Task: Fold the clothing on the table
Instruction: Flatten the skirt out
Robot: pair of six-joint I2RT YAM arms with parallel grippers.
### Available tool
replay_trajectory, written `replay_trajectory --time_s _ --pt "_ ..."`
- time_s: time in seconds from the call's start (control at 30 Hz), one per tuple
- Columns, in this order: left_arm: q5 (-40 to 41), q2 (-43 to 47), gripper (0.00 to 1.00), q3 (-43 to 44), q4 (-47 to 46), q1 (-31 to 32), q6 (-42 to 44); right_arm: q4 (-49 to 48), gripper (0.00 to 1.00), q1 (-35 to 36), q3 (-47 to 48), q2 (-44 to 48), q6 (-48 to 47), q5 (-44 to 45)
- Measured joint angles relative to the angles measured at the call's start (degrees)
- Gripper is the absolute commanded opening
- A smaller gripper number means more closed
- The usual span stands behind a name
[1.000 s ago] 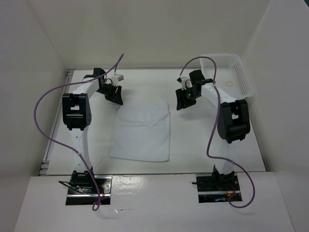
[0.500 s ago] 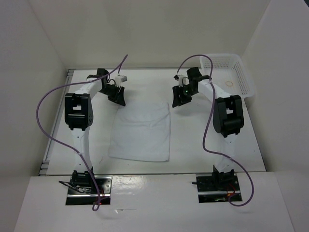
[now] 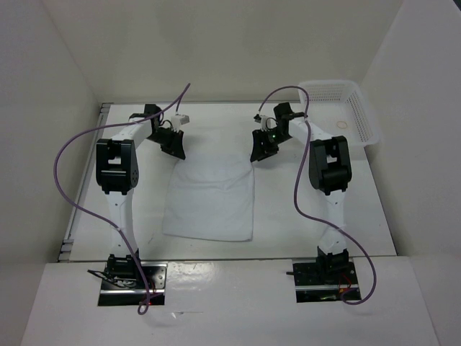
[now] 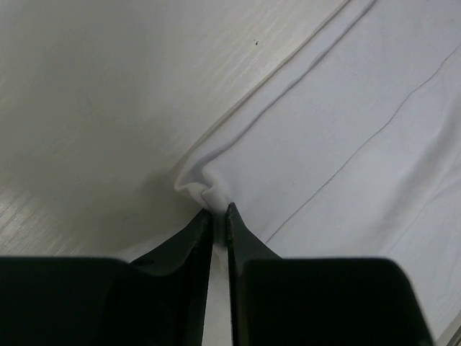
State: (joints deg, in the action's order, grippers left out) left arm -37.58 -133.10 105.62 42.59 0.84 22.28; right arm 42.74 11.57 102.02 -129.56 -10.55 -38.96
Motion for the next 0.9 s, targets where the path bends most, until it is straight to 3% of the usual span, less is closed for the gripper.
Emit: replay_trajectory --time_s 0.23,0.9 --pt "-0.7 0.0 0.10 -0.6 -0.4 0.0 0.0 0.7 0.50 0.0 4.7 -4.7 0.0 -2.0" --pt "-1.5 0.1 0.07 -1.0 -0.8 -0.3 0.0 0.8 0.45 0.0 11.3 -9.8 0.6 -5.5"
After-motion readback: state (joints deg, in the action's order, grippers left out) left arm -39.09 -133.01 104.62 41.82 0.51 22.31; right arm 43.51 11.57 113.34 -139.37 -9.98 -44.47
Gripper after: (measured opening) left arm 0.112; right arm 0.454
